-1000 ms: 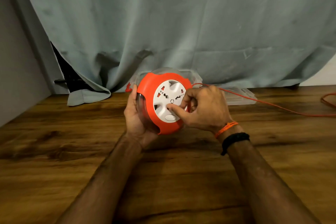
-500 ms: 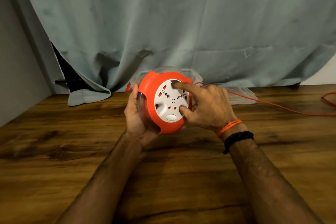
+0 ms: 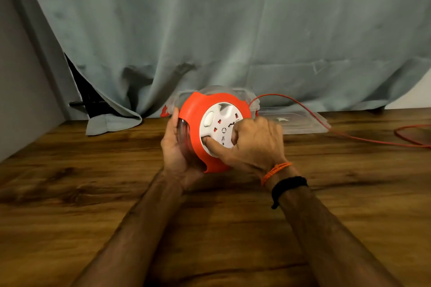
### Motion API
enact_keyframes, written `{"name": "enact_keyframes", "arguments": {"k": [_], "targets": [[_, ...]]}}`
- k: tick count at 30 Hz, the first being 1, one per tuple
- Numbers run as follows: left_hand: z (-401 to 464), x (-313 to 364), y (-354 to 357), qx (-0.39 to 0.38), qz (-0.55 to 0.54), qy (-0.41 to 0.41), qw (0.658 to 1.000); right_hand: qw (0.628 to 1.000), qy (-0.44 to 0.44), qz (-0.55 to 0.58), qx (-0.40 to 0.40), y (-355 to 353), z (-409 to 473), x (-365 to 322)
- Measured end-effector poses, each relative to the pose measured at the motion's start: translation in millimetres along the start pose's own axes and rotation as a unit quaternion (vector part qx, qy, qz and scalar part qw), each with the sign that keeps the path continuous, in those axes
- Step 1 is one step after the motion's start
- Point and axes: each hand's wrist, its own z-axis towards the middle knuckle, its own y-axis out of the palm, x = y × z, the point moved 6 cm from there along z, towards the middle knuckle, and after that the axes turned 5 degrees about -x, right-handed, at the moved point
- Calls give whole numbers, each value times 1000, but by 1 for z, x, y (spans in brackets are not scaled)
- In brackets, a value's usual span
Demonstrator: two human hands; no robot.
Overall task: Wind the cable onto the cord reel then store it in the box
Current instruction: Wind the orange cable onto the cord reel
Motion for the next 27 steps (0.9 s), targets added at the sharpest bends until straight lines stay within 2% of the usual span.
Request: {"name": "enact_keyframes", "arguments": {"k": [6, 10, 20, 23, 27], "targets": [[-1, 3, 6, 0, -12, 0, 1000, 999, -26, 32, -30, -5, 5, 1], [-1, -2, 4, -7, -24, -23, 999, 988, -103, 99, -52, -19, 8, 8], [-3, -8, 5, -42, -11, -46, 998, 990, -128, 12, -61, -13, 7, 9], [-4, -9, 4, -55, -8, -82, 995, 991, -130, 5, -39, -14, 7, 11], [-3, -8, 0, -47, -7, -81, 996, 991, -134, -5, -19, -12, 8, 11]]}}
